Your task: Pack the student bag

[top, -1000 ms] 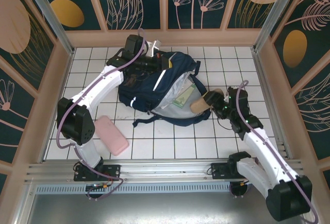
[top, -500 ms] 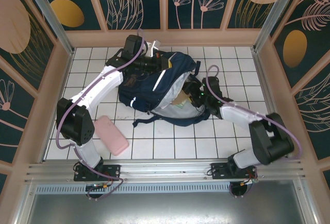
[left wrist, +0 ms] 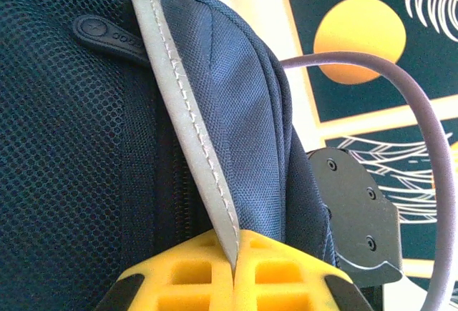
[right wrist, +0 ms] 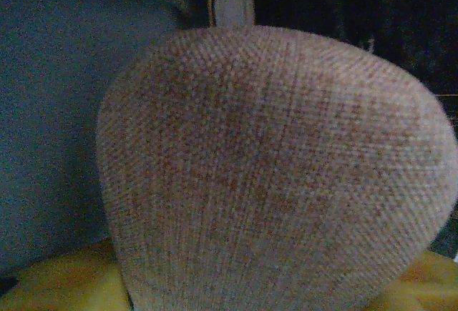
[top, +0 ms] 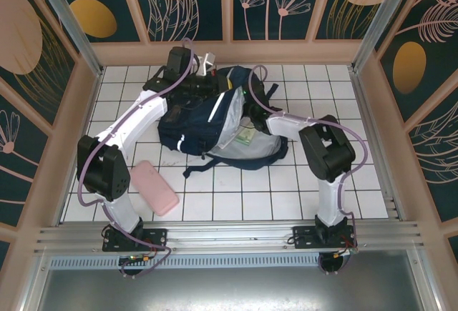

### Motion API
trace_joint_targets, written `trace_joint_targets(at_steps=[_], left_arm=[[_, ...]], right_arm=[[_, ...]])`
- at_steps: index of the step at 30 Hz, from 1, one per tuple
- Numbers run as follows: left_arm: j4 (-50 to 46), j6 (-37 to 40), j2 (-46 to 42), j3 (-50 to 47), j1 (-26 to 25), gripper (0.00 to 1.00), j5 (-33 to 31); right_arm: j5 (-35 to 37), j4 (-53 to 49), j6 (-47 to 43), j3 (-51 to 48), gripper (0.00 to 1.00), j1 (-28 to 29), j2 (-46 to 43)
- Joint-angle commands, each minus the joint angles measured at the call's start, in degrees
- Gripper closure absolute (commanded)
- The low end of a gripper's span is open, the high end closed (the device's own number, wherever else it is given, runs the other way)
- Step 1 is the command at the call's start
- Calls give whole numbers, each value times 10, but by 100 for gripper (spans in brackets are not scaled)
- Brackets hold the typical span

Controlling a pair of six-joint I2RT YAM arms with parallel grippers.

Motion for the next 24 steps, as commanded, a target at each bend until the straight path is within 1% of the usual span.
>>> trace_joint_targets(at_steps=[1, 3, 7, 10, 16, 18, 22, 24], left_arm=[[91, -10, -38, 35, -24, 100, 87], [92, -9, -37, 36, -23, 100, 89], [93, -8, -37, 35, -17, 100, 92], [93, -7, -38, 34, -14, 100, 92], [93, -5, -42, 28, -6, 100, 90], [94, -5, -43, 26, -4, 100, 91], [94, -7, -41, 30, -1, 100, 90], [92, -7, -40, 32, 0, 100, 89]], right_arm=[[16, -30, 14, 60, 55, 46, 44], [24, -56, 13, 87, 51, 55, 61], [17, -61, 25, 97, 41, 63, 91], [10, -61, 25, 91, 28, 64, 99], [13, -29, 14, 40, 13, 53, 57], [16, -17, 11, 19, 6, 47, 37], [17, -26, -6, 6, 1, 34, 6], [14, -17, -10, -4, 1, 28, -5]])
